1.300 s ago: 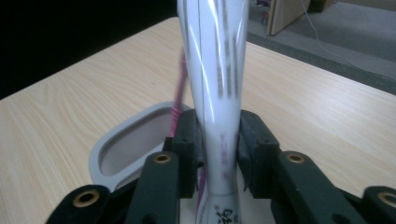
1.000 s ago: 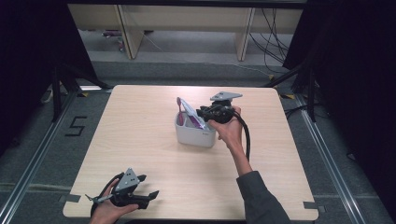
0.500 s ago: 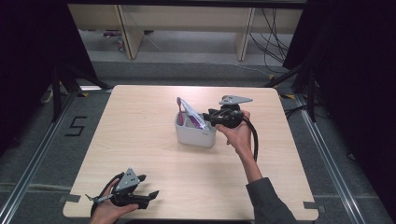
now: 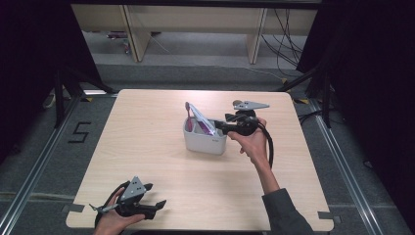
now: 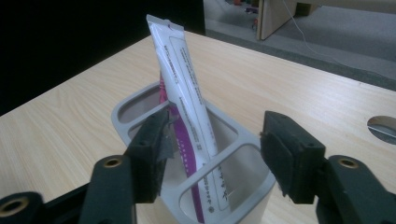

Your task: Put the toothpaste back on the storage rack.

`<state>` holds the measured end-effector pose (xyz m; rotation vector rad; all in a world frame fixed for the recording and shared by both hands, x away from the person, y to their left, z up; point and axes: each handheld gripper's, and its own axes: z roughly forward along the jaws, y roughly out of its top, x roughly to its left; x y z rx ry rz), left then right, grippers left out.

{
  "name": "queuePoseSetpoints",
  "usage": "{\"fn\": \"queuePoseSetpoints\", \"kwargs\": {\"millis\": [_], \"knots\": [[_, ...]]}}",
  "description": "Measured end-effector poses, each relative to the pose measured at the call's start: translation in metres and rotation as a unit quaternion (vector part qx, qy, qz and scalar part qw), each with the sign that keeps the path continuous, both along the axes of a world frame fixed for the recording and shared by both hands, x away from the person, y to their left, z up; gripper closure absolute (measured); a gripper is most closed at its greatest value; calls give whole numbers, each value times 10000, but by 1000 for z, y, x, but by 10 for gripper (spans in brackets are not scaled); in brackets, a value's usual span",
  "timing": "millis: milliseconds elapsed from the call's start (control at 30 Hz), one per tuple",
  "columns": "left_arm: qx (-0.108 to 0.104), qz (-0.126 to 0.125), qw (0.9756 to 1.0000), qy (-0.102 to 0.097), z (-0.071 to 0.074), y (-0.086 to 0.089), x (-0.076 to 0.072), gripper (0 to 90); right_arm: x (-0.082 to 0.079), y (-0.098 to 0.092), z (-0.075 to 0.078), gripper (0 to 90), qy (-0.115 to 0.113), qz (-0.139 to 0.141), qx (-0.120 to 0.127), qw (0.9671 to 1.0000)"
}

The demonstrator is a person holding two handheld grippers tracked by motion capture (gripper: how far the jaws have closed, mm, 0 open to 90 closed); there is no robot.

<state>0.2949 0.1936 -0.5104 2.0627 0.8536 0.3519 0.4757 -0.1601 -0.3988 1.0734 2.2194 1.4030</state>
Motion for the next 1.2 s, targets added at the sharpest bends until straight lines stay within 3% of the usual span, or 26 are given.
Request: {"fn": "queuePoseSetpoints", "kwargs": {"millis": [167,233,267,333,400,633,700,733,767,800,867,967,1000,1100,1133,1167,1200], "knots": [[-17,21,10000,-6,0,0,0,222,-4,-5,-1,382,84,-90,1,9999],[-71,50,10000,-1,-1,0,0,222,-5,-8,-1,372,40,-54,-120,9999],[-51,58,10000,19,0,0,-1,222,-6,-9,-1,368,138,-91,-85,9998],[36,1,10000,23,0,1,0,222,-6,-11,-3,366,92,-39,-80,9999],[-19,4,10000,8,0,1,0,222,-9,-13,-3,362,150,-169,-28,9997],[-45,65,10000,16,0,1,0,222,-13,-22,-3,359,127,-118,-55,9998],[51,1,10000,-54,0,3,2,222,-15,-23,-2,358,162,-138,-105,9997],[-105,76,9999,18,-1,1,0,222,-17,-24,-3,353,140,-153,-119,9997],[-57,84,9999,17,0,1,0,222,-18,-25,-3,347,221,-152,-100,9996],[-38,61,10000,25,0,2,0,222,-17,-27,-4,341,70,-137,-187,9997],[104,25,9999,-8,1,4,1,222,-20,-27,-5,337,180,-137,-177,9996],[11,65,10000,13,0,3,1,222,-22,-30,-6,326,165,-121,-162,9997],[-38,111,9999,14,0,3,1,222,-22,-32,-6,325,72,-135,-266,9995],[-103,120,9999,26,0,2,0,222,-26,-35,-6,319,114,-153,-218,9996],[-147,142,9998,23,-1,2,0,222,-29,-35,-6,316,229,-170,-131,9995],[-154,147,9998,21,-1,2,0,222,-29,-37,-6,315,119,-129,-222,9996],[-129,176,9998,26,0,2,0,222,-30,-37,-6,312,239,-148,-150,9995]]}}
